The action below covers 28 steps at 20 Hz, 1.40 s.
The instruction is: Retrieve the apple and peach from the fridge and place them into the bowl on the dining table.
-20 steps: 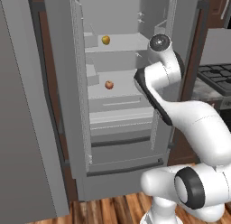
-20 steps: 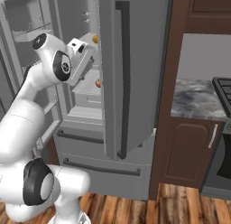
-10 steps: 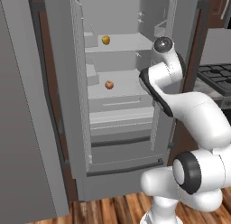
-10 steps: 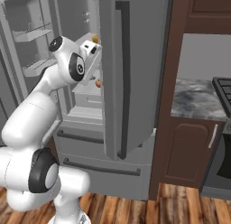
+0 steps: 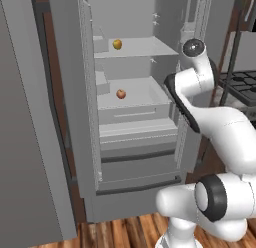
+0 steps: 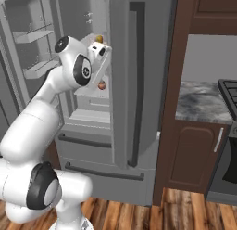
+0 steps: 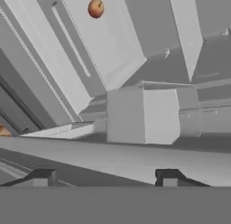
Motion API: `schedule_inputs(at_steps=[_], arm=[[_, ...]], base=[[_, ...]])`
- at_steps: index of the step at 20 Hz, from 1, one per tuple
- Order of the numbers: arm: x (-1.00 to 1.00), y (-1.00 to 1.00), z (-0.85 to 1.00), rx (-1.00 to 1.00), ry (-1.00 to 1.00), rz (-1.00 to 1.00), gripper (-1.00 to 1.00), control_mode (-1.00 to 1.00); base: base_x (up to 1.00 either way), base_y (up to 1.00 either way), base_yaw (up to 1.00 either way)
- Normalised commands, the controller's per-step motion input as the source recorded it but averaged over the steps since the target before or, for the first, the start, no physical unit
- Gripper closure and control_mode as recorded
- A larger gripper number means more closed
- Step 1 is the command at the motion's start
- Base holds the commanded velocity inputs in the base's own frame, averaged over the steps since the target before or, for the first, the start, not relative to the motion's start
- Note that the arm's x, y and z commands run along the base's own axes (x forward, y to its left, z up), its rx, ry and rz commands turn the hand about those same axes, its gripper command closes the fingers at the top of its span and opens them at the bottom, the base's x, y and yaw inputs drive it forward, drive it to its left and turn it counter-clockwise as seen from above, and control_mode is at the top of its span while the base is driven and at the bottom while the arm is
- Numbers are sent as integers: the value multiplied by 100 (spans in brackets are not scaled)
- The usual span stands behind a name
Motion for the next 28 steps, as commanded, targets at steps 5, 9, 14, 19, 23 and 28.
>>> schedule_inputs(at_steps=[5, 9, 14, 19, 23, 28], arm=[[-53, -100, -14, 0, 12, -11, -100, -100], [-26, -100, -29, 0, 16, -12, -100, -100], [-26, -73, -14, 0, 8, -8, -100, -100], [-79, 13, 24, 7, -16, 0, -100, -100], [-94, 66, 31, 8, -30, -1, -100, -100], [-50, 86, -6, 20, -36, -4, -100, -100]], base=[[0, 0, 0], [0, 0, 0], [0, 0, 0], [0, 0, 0], [0, 0, 0], [0, 0, 0]])
